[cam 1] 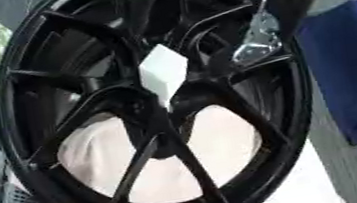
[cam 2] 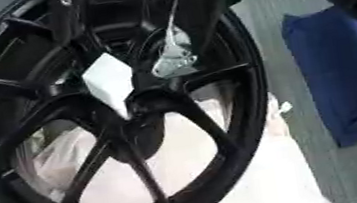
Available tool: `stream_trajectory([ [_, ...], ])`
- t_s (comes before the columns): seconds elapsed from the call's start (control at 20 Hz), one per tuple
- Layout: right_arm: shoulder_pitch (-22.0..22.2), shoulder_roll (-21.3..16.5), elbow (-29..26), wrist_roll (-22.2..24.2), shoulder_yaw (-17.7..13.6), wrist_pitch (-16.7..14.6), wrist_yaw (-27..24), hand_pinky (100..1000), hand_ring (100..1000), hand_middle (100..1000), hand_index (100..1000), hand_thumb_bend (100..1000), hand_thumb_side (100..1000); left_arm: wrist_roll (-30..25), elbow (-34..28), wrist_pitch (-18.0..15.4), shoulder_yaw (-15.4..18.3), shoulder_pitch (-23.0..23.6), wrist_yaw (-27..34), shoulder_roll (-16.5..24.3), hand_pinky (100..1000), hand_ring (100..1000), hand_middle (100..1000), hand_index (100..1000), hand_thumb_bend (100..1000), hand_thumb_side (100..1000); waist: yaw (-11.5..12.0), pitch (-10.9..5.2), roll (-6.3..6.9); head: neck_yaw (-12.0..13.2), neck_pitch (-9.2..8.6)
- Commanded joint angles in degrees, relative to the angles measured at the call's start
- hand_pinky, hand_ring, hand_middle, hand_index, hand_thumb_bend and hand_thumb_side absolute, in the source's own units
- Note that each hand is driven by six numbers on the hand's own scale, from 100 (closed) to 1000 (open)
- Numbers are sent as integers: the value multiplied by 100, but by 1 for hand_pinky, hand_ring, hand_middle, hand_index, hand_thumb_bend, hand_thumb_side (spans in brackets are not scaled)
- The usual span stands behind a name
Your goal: Pull the pin out of the wheel hub.
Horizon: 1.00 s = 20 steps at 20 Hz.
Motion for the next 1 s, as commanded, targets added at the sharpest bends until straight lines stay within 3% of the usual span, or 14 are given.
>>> stream_trajectory([
  [0.05, -208, 116, 244, -10, 110, -86, 90, 882, 904, 776, 850, 395, 259, 3, -95, -11, 69, -6, 7, 132, 697, 745, 606, 685, 325, 738, 14, -177, 29, 32, 16],
  [0.55, -411, 511, 854, -10, 403, -285, 221, 885, 908, 777, 855, 397, 248, -3, -91, -9, 66, -29, 14, 108, 698, 746, 606, 685, 326, 738, 97, -138, 3, 57, 56],
  [1.0, -279, 495, 1086, -10, 544, -489, 322, 889, 912, 781, 864, 413, 230, -19, -86, -5, 53, -48, 17, 85, 699, 744, 605, 685, 325, 740, 135, -105, -4, 118, 39],
])
